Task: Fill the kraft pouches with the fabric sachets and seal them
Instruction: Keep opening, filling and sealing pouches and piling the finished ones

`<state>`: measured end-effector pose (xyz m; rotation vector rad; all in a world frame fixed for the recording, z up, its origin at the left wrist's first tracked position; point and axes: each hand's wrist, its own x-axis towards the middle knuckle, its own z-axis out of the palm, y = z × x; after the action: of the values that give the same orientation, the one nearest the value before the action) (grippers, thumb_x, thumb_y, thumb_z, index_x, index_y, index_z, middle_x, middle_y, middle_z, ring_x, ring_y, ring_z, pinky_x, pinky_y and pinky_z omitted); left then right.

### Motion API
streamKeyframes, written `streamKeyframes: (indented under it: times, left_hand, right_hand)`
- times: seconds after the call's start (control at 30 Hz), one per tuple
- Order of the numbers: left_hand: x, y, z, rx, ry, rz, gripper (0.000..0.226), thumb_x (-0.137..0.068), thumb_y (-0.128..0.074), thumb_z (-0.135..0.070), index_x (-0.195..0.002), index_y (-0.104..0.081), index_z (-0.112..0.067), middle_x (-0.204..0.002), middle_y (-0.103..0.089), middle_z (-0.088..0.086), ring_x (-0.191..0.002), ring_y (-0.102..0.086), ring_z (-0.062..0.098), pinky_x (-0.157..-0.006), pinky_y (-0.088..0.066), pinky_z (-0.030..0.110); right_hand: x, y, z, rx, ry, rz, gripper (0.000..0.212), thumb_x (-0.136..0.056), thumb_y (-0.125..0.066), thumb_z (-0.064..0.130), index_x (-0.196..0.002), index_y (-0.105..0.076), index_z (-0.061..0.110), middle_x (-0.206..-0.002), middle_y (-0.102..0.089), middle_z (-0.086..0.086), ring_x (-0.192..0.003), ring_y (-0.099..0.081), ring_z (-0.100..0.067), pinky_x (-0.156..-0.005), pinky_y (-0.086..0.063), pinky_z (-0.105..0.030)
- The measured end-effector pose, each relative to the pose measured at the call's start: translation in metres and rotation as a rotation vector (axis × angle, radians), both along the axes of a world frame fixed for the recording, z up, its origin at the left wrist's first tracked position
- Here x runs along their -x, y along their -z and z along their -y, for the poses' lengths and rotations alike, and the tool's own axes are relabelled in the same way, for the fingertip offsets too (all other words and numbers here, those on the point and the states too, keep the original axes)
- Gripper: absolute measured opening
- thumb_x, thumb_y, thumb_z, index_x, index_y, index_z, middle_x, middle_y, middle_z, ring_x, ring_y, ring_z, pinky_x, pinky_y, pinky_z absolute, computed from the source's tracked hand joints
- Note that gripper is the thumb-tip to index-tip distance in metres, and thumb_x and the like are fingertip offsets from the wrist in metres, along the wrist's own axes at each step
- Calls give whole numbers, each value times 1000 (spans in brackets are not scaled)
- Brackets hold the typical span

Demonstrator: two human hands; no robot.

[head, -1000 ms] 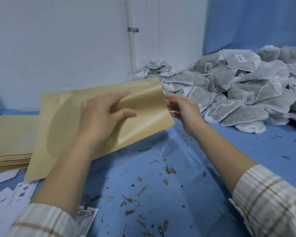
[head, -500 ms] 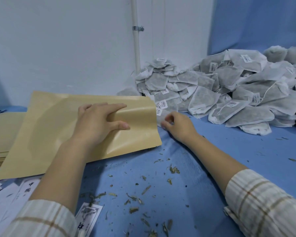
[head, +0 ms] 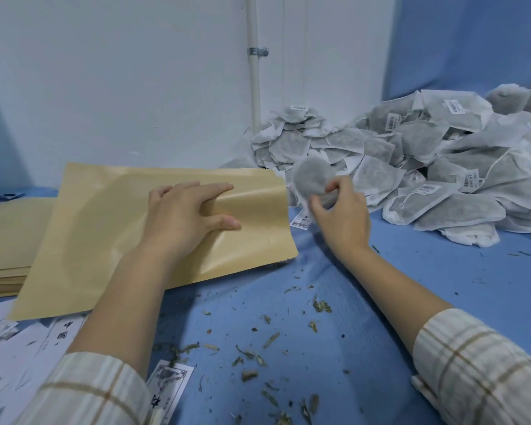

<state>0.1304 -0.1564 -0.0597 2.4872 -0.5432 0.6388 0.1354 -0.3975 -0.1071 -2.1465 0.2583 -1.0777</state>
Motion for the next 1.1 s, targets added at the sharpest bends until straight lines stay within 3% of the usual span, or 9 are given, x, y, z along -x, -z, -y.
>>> streamKeyframes:
  times: [0.2,0.43,0.67,0.77,0.83,0.9,0.97,1.03,1.1]
  left_hand:
    - [1,-2,-3,54,-56,48,62,-65,-72,-55,-124,-58,-41,-110,-64,0,-122,-43,18,-101,-16,28]
    - [13,-11,10,71,88,-8,71,-53,-66,-64,-121,-59,-43,-115,-63,-1,-123,-44,19,-110,-25,41]
    - [23,-15,38,86,276,-16,64,-56,-76,-50,-118,-60,-44,-125,-58,-18,-126,-42,6,-112,-24,41]
    - [22,-11,39,64,303,-61,60,-60,-80,-43,-117,-62,-43,-113,-58,-23,-120,-45,4,-112,-25,40]
    - [21,-9,40,59,313,-78,60,-60,-79,-44,-117,-62,-44,-111,-57,-24,-120,-45,4,-113,-22,38]
    - [20,-10,40,1,301,-37,61,-61,-76,-49,-119,-59,-45,-116,-55,-26,-124,-41,3,-112,-15,30]
    - [19,-12,39,-68,289,6,63,-61,-73,-54,-121,-57,-45,-116,-50,-29,-125,-38,0,-104,-12,22]
    - [16,-14,33,-65,286,-20,63,-60,-74,-53,-120,-59,-43,-119,-55,-25,-124,-42,2,-108,-16,25]
    - [15,-14,23,-9,265,-69,59,-63,-78,-45,-119,-62,-40,-124,-60,-14,-123,-47,9,-112,-25,33]
  right_hand:
    - [8,-16,15,-1096,-530,84,34,-81,-56,5,-110,-43,14,-96,-55,-3,-66,-63,-10,-64,-57,-31]
    - [10,-18,7,-808,-912,-164,33,-82,-57,-2,-110,-63,14,-82,-68,-2,-71,-66,-13,-60,-53,-27]
    - [11,-29,-15,-528,-728,-455,33,-97,-38,-3,-70,-44,15,-61,-49,9,-52,-49,1,-42,-39,-6]
    - [6,-27,-54,-388,-402,-533,19,-96,-47,10,-109,-60,4,-79,-64,8,-71,-64,5,-61,-45,-1]
    - [-29,-10,-150,-263,150,-592,48,-92,-53,32,-135,-44,12,-124,-57,-8,-108,-60,-32,-87,-52,-26]
    - [-40,-20,-179,-212,279,-543,43,-98,-44,28,-134,-37,5,-139,-40,-19,-114,-49,-47,-90,-51,-43]
    - [-8,-36,-109,-504,-200,-632,24,-98,-28,2,-112,-48,1,-137,-38,-29,-108,-52,-43,-92,-48,-45]
    - [20,-30,-75,-625,-563,-597,42,-89,-11,-11,-100,-49,3,-118,-42,-34,-104,-47,-46,-100,-39,-35]
    - [28,-38,-51,-593,-789,-655,27,-99,-24,-1,-93,-50,3,-84,-43,-17,-79,-49,-31,-74,-45,-16]
